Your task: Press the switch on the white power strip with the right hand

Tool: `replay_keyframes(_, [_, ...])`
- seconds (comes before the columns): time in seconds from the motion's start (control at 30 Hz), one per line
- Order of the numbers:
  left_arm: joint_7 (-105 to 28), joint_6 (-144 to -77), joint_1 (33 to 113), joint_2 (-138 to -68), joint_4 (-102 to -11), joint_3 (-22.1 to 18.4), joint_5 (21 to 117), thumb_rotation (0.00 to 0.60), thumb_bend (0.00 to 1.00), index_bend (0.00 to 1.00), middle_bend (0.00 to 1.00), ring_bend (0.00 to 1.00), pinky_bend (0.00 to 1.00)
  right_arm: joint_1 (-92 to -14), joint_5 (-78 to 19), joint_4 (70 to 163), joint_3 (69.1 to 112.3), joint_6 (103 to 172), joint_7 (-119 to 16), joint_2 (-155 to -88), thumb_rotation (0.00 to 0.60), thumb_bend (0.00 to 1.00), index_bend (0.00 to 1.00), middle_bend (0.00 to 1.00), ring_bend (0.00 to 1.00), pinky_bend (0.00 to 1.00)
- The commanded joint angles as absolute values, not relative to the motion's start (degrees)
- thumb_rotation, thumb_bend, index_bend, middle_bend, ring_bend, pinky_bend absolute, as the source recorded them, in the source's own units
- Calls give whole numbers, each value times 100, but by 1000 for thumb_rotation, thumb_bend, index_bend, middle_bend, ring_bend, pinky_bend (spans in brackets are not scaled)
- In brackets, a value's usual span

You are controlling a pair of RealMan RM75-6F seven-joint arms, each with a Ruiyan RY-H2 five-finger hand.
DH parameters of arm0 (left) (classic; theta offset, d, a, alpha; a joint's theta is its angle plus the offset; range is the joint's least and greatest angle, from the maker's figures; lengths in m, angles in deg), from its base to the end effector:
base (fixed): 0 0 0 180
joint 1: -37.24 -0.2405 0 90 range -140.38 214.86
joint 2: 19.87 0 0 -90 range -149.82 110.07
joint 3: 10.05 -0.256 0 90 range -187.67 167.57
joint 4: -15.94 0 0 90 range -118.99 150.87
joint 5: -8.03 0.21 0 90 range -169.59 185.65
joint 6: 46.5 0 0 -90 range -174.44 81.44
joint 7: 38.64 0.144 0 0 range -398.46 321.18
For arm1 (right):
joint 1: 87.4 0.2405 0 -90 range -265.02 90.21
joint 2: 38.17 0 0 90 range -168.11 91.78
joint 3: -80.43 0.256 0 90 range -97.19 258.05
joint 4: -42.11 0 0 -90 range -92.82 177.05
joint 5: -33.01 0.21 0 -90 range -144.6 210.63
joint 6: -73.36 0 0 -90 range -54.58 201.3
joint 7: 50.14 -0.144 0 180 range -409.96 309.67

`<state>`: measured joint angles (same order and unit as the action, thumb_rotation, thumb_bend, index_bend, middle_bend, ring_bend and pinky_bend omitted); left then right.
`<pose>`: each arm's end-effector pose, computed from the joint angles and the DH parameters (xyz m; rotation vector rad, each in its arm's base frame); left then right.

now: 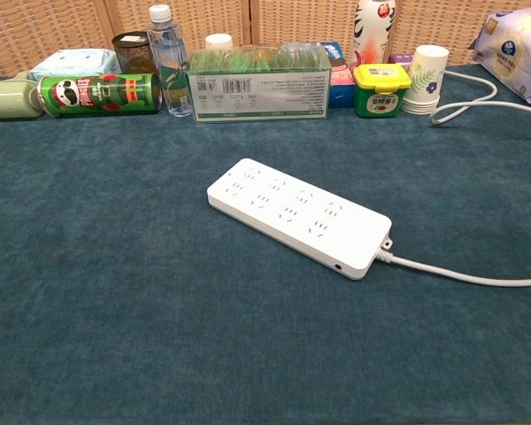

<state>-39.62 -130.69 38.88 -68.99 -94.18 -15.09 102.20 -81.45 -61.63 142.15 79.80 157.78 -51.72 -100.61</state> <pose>-0.2674 0.1318 0.1855 -1.5117 -1.0577 -0.8801 -0.2680 -0.1691 0.1405 1.5275 -0.9847 1.0542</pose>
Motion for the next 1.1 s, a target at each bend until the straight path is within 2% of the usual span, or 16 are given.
replay_keyframes(0.03, [-3970,-13078,3885,-6897,-9416,-1507,10223,600,113,0,0,0,21,-8144,-6164,14217,7976,15769,-5163,-10063,600,0,223,279,297,271])
replay_keyframes(0.47, [-3999,-13117,3869,-6893,-9406,-1511,10269,600,112,0,0,0,21,-8140,-6121,14212,7966,15712,-5141,-10064,600,0,223,299,315,271])
replay_keyframes(0.53, [-4018,-13114,3870,-6886,-9410,-1513,10269,600,113,0,0,0,21,-8124,-6091,14215,7967,15663,-5106,-10071,600,0,217,354,373,275])
replay_keyframes(0.57, [-4039,-13119,3867,-6878,-9411,-1515,10269,600,113,0,0,0,21,-8110,-6072,14219,7969,15625,-5071,-10078,600,0,211,408,436,293])
replay_keyframes(0.63, [-4089,-13148,3857,-6860,-9404,-1510,10266,600,113,0,0,0,21,-8058,-6044,14211,7974,15514,-4983,-10138,600,0,201,534,586,398])
replay_keyframes(0.67, [-4104,-13159,3852,-6856,-9402,-1508,10262,600,113,0,0,0,21,-8035,-6047,14197,7981,15482,-4950,-10170,600,8,191,625,691,520])
replay_keyframes(0.7, [-4126,-13175,3847,-6850,-9398,-1502,10254,600,113,0,0,0,21,-7994,-6077,14158,7994,15446,-4894,-10229,600,47,174,716,788,668])
replay_keyframes(0.73, [-4149,-13183,3845,-6844,-9395,-1498,10248,600,113,0,0,0,21,-7956,-6123,14099,8012,15429,-4833,-10298,600,91,158,770,845,761])
replay_keyframes(0.77, [-4159,-13184,3846,-6842,-9393,-1495,10244,600,113,0,0,0,21,-7922,-6174,14054,8024,15419,-4784,-10349,600,193,135,840,918,878])
replay_keyframes(0.83, [-4166,-13167,3855,-6839,-9391,-1491,10235,600,113,0,0,0,21,-7836,-6291,13948,8046,15374,-4627,-10453,600,385,110,922,986,979])
replay_keyframes(0.87, [-4165,-13151,3862,-6839,-9393,-1490,10228,600,113,0,0,0,21,-7790,-6319,13924,8060,15327,-4520,-10490,600,475,108,953,1000,1000])
replay_keyframes(0.97, [-4162,-13113,3875,-6837,-9403,-1495,10221,600,113,0,0,0,22,-7631,-6310,14034,8049,15026,-4296,-10487,600,590,120,978,1000,1000])
replay_keyframes(1.1, [-4197,-13122,3872,-6825,-9403,-1500,10237,600,112,0,0,0,22,-7339,-6211,14331,7974,14392,-4270,-10346,600,663,158,982,1000,1000])
